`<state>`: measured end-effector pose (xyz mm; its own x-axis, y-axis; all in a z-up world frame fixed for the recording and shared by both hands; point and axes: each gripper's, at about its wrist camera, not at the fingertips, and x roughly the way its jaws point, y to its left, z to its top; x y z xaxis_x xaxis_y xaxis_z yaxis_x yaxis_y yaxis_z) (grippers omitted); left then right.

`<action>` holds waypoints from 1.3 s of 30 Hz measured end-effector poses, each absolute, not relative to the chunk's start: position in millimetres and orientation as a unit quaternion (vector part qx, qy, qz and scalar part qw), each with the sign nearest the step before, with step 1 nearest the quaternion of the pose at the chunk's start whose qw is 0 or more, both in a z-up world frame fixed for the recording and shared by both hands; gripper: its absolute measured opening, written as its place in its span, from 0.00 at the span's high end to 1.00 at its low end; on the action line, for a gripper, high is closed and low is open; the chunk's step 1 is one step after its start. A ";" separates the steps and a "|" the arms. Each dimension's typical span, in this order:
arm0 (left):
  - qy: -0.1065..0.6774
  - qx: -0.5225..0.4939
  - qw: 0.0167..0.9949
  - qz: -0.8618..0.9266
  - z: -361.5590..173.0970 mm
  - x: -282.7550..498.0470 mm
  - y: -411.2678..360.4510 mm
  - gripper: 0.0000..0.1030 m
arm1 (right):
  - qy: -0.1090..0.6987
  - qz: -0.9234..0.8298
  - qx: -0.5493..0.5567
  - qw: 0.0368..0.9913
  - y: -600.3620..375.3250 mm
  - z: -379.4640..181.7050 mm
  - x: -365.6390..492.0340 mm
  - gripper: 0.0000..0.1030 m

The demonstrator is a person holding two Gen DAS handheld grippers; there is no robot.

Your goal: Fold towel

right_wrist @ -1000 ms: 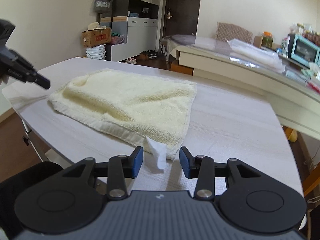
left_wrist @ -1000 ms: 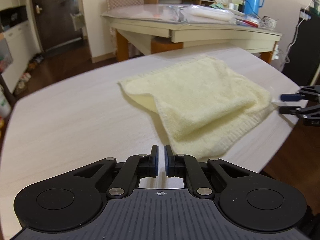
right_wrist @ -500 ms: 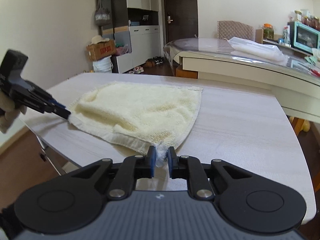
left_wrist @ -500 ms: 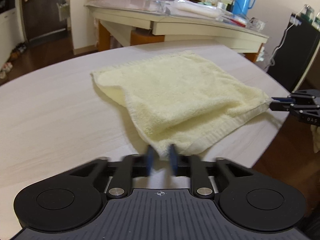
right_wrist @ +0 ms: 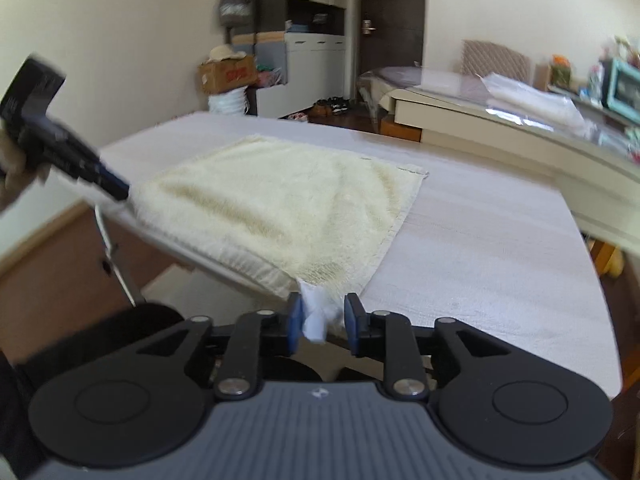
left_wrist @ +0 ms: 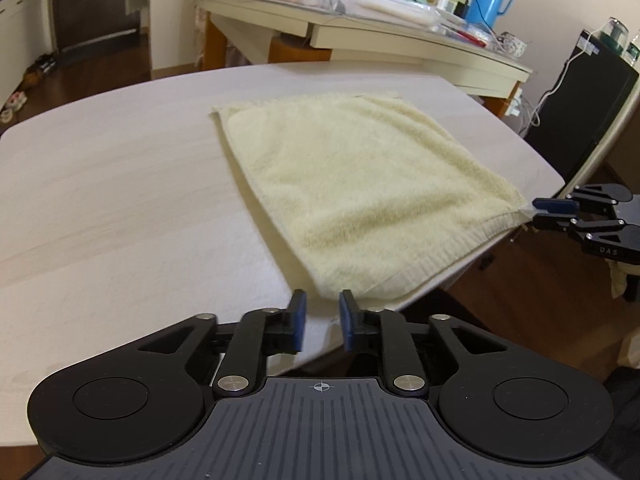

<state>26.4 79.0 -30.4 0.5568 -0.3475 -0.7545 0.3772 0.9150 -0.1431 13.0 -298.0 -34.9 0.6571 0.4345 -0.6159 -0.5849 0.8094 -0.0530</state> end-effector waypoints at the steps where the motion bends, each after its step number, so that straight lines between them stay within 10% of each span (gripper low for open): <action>1: 0.418 0.025 0.885 -0.202 -29.6 24.3 79.7 0.66 | 0.294 0.280 -0.150 0.901 -295.2 -36.0 8.2 0.55; 17: 0.320 0.146 0.897 -0.267 -22.2 -5.4 46.3 0.64 | 0.192 0.300 -0.461 0.813 -242.2 -77.4 -14.6 0.69; 24: 0.300 0.249 0.868 -0.307 -37.1 -13.7 19.4 0.61 | 0.206 0.312 -0.443 0.815 -247.3 -69.8 -14.1 0.93; 39: 0.260 0.385 0.822 -0.330 -65.7 -24.4 -10.9 0.53 | 0.199 0.301 -0.244 0.900 -286.9 0.1 -6.4 0.93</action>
